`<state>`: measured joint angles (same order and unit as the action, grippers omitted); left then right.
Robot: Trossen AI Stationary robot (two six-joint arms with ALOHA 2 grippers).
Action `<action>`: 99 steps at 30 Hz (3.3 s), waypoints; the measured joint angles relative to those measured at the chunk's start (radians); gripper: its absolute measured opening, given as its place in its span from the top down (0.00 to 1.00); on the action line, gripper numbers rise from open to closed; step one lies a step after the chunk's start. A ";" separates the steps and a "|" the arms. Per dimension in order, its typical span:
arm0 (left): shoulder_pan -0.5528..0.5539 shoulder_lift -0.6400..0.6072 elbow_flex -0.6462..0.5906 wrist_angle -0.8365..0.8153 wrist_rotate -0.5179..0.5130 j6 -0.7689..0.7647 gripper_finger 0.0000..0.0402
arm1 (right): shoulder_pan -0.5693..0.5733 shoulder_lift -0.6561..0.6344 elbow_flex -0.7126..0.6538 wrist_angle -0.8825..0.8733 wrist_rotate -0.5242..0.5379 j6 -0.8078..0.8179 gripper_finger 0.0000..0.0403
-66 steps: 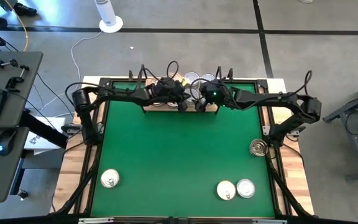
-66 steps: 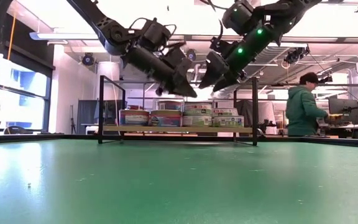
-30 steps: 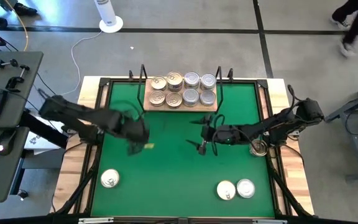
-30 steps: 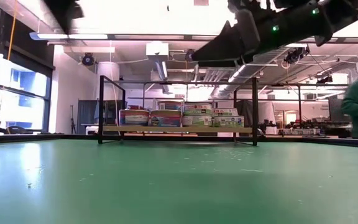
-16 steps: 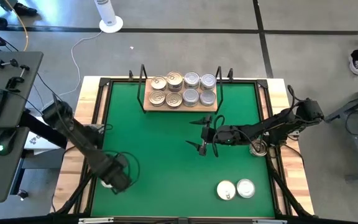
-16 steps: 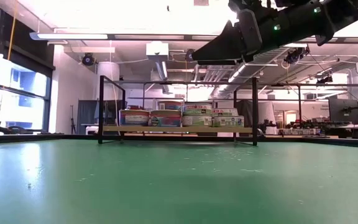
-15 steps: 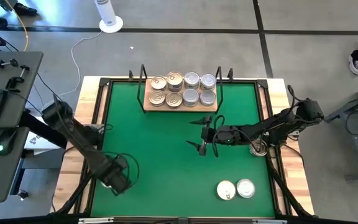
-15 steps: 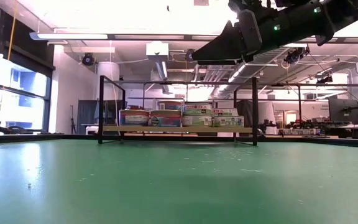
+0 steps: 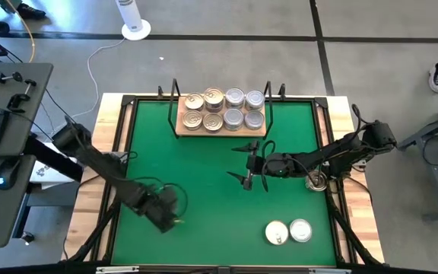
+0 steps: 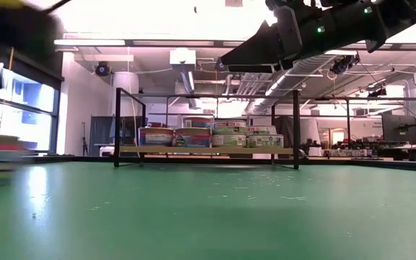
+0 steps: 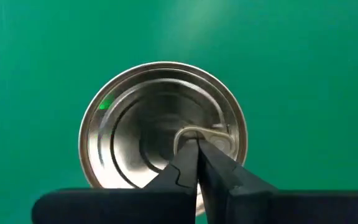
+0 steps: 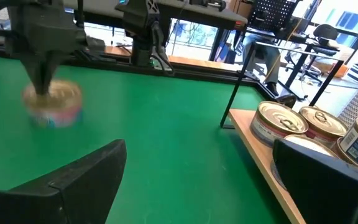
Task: Stack canned seafood by type on shelf
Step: Stack the blue/pink tuna can on top of the other blue/pink tuna can on the shelf
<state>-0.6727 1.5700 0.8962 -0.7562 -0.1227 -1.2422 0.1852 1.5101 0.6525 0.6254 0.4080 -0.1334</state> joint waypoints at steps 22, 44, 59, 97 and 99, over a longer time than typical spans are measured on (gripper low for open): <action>-0.153 -0.060 -0.079 0.192 -0.647 0.175 0.73 | 0.000 0.001 0.000 -0.076 0.000 0.091 0.01; -0.118 0.324 -0.358 0.996 -1.027 0.305 0.15 | -0.053 0.066 0.000 -0.107 -0.120 0.339 0.01; 0.048 0.402 -0.357 1.292 -1.001 0.522 0.15 | -0.098 0.370 0.159 -0.035 -0.160 0.431 0.01; 0.215 0.511 -0.362 1.758 -0.772 0.807 0.09 | -0.157 0.537 0.430 -0.423 -0.148 0.502 0.09; 0.191 0.555 -0.361 1.839 -0.818 0.820 0.09 | -0.156 0.538 0.430 -0.424 -0.155 0.504 0.09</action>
<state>-0.4815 2.1254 0.5348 1.0824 -0.9403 -0.4225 0.0288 2.0479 1.0828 0.2012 0.2531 0.3702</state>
